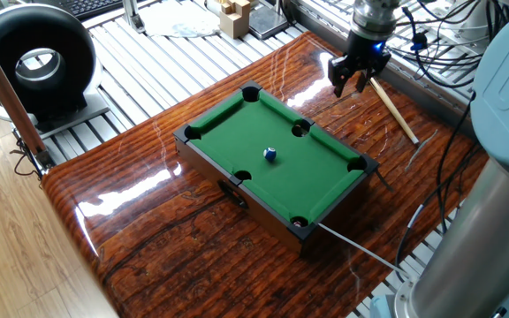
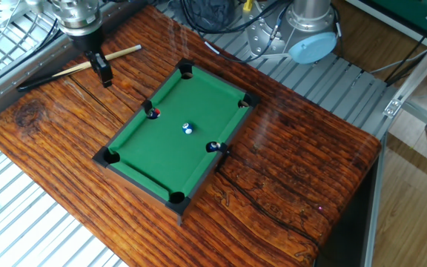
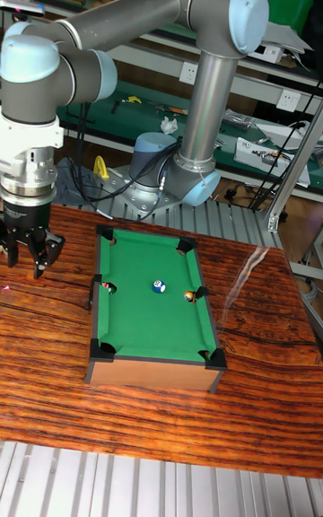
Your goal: Hit the pool ball
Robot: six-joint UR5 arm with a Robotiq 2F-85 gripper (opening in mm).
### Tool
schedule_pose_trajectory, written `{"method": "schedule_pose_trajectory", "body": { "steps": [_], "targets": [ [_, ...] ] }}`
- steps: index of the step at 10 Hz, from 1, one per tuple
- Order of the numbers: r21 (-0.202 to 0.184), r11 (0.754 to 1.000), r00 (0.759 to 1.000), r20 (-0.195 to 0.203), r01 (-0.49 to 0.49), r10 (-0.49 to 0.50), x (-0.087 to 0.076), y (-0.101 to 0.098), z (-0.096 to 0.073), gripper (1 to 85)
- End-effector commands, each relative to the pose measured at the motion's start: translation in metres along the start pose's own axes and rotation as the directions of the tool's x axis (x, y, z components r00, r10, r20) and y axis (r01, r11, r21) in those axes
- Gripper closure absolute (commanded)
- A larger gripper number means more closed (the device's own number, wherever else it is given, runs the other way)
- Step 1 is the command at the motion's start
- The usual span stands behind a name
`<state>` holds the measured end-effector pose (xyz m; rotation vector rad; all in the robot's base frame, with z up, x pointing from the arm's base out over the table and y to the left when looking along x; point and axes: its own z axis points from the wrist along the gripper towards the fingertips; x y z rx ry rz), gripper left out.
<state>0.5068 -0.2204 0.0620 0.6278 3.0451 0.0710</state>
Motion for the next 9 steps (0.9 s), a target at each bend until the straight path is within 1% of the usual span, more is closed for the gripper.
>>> {"method": "schedule_pose_trajectory", "body": {
  "steps": [1, 2, 3, 4, 6, 7, 8, 9],
  "targets": [
    [0.021, 0.999, 0.999, -0.008, -0.05, 0.05, -0.002, -0.018, 0.003, 34.0],
    [0.035, 0.999, 0.999, -0.014, -0.036, 0.036, -0.001, -0.029, 0.006, 34.3],
    [0.039, 0.999, 1.0, -0.013, -0.017, 0.018, -0.001, -0.037, 0.008, 34.3],
    [0.034, 0.999, 1.0, -0.021, -0.005, 0.006, 0.002, -0.042, 0.008, 34.3],
    [0.035, 0.999, 0.999, -0.038, 0.018, -0.017, 0.01, -0.052, 0.004, 34.3],
    [0.045, 0.998, 0.999, -0.042, 0.037, -0.035, 0.012, -0.058, 0.004, 34.3],
    [0.065, 0.996, 0.998, -0.033, 0.061, -0.059, 0.011, -0.068, 0.007, 34.3],
    [0.085, 0.993, 0.996, -0.011, 0.086, -0.086, 0.007, -0.079, 0.013, 34.3]
  ]
}}
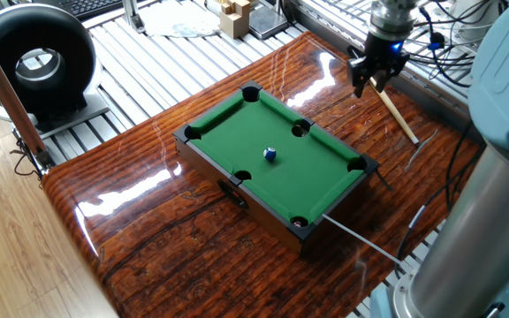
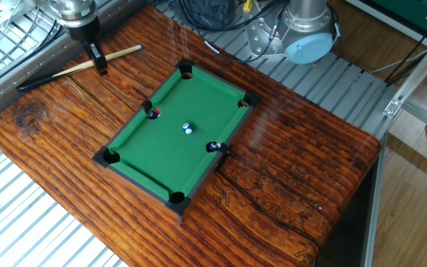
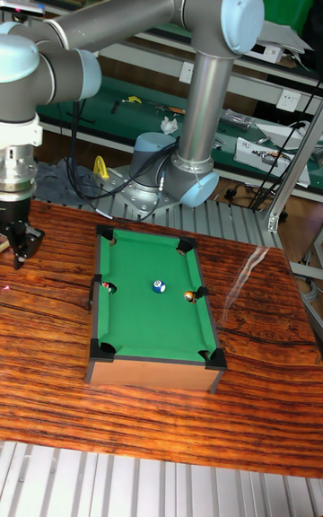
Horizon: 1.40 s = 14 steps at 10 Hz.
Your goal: Hit the pool ball
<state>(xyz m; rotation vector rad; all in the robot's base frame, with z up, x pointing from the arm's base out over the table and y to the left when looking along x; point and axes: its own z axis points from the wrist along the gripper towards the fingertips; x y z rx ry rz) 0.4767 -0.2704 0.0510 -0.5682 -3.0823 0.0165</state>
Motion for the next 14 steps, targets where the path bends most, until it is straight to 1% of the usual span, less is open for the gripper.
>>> {"method": "schedule_pose_trajectory", "body": {
  "steps": [1, 3, 7, 9, 10, 11, 12, 14],
  "targets": [
    [0.057, 0.996, 0.996, 0.049, 0.074, -0.077, -0.007, -0.034, 0.012, 34.0],
    [0.089, 0.99, 0.99, 0.076, 0.113, -0.12, -0.015, -0.05, 0.015, 33.0],
    [0.119, 0.983, 0.983, 0.101, 0.141, -0.153, -0.024, -0.058, 0.018, 33.0],
    [0.134, 0.98, 0.977, 0.129, 0.15, -0.167, -0.034, -0.063, 0.022, 33.0],
    [0.152, 0.976, 0.974, 0.141, 0.154, -0.175, -0.041, -0.068, 0.023, 33.0],
    [0.147, 0.977, 0.973, 0.151, 0.154, -0.176, -0.046, -0.068, 0.024, 33.3],
    [0.138, 0.978, 0.973, 0.152, 0.155, -0.176, -0.048, -0.068, 0.024, 34.0],
    [0.094, 0.984, 0.976, 0.146, 0.15, -0.163, -0.05, -0.063, 0.021, 36.7]
  ]
}}
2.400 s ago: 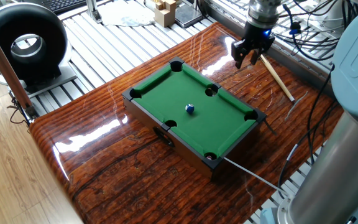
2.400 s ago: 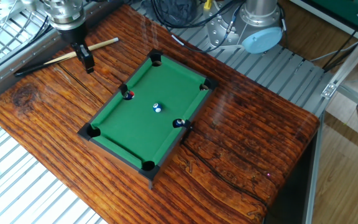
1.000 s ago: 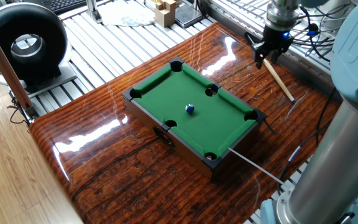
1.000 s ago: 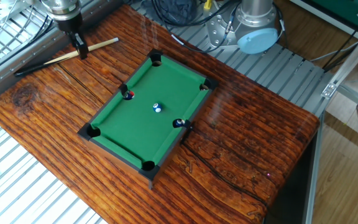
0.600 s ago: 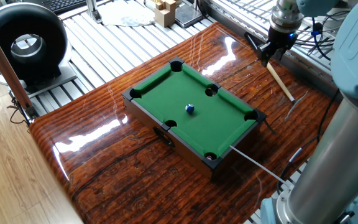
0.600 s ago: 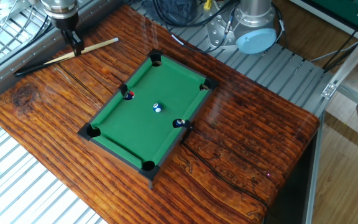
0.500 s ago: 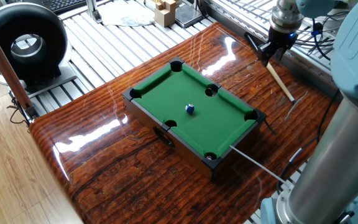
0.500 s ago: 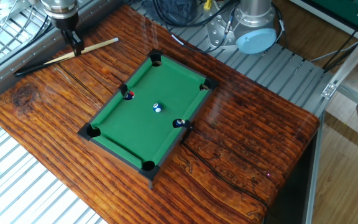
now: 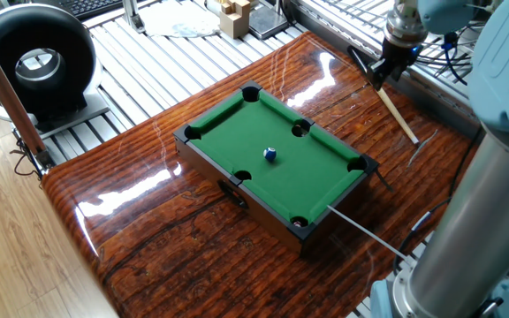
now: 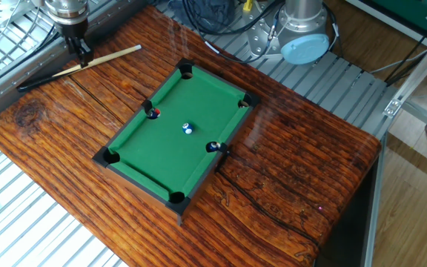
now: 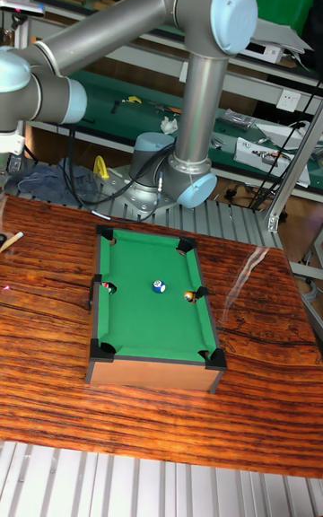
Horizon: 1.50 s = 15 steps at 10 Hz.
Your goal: Hit the pool ball
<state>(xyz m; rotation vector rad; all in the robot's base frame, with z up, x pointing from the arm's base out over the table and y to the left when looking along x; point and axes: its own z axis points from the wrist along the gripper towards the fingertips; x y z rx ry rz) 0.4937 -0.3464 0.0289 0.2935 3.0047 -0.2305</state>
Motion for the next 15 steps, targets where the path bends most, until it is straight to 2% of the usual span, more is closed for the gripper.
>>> {"method": "schedule_pose_trajectory", "body": {
  "steps": [1, 2, 3, 9, 15],
  "targets": [
    [-0.05, 0.999, 1.0, 0.009, -0.018, 0.019, -0.009, 0.003, -0.003, 40.0],
    [-0.059, 0.998, 1.0, 0.007, -0.025, 0.026, -0.01, 0.006, -0.004, 44.3],
    [-0.058, 0.998, 0.999, 0.002, -0.035, 0.035, -0.011, 0.009, -0.004, 45.0],
    [-0.056, 0.998, 0.999, 0.02, -0.034, 0.035, -0.021, 0.012, 0.012, 42.7],
    [-0.059, 0.998, 0.999, 0.024, -0.035, 0.037, -0.026, 0.018, 0.017, 44.0]
  ]
}}
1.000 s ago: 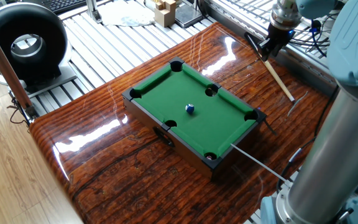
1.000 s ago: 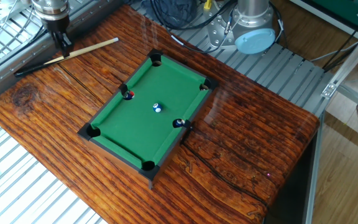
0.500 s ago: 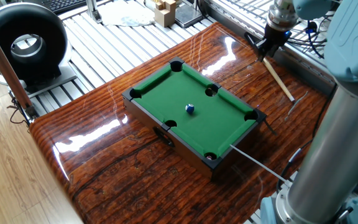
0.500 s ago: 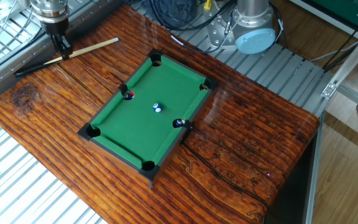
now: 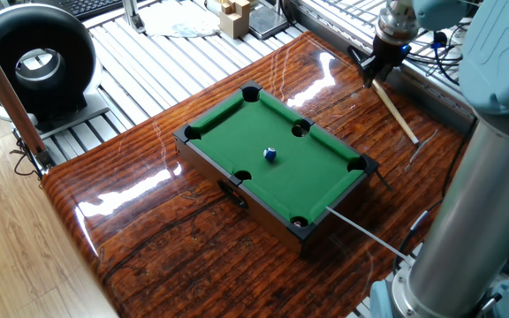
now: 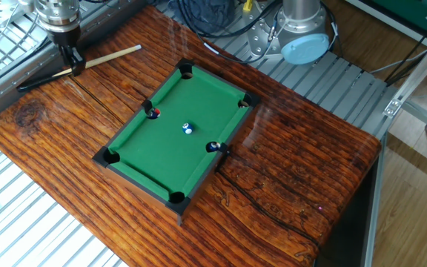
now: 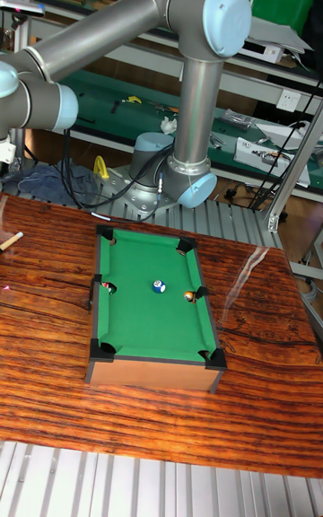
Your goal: Hit the pool ball
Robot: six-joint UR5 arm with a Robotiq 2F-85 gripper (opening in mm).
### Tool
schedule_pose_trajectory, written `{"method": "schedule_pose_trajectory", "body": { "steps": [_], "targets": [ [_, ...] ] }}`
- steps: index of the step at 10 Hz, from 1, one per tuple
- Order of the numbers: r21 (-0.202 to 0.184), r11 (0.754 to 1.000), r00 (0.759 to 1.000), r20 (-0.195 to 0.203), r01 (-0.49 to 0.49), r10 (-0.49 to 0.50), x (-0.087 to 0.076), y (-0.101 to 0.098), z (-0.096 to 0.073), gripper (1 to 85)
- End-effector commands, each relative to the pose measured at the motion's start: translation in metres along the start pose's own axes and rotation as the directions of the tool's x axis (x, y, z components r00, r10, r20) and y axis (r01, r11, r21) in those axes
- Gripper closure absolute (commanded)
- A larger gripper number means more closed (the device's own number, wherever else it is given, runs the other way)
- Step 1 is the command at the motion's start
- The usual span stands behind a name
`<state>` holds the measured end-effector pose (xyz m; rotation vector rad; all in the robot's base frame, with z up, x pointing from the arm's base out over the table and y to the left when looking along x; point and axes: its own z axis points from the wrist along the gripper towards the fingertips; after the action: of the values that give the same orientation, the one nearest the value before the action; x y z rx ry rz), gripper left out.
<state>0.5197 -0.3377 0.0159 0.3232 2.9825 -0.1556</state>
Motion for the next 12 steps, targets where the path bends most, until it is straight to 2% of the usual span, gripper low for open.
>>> {"method": "schedule_pose_trajectory", "body": {
  "steps": [1, 5, 10, 12],
  "targets": [
    [-0.013, 1.0, 1.0, 0.009, -0.011, 0.011, -0.004, 0.004, 0.006, 45.7],
    [-0.018, 1.0, 1.0, 0.006, -0.022, 0.022, -0.004, 0.006, 0.006, 56.7],
    [-0.012, 0.998, 0.998, -0.004, -0.068, 0.068, -0.004, 0.009, 0.003, 81.0],
    [-0.006, 0.997, 0.997, -0.014, -0.078, 0.078, -0.004, 0.008, -0.005, 84.3]
  ]
}}
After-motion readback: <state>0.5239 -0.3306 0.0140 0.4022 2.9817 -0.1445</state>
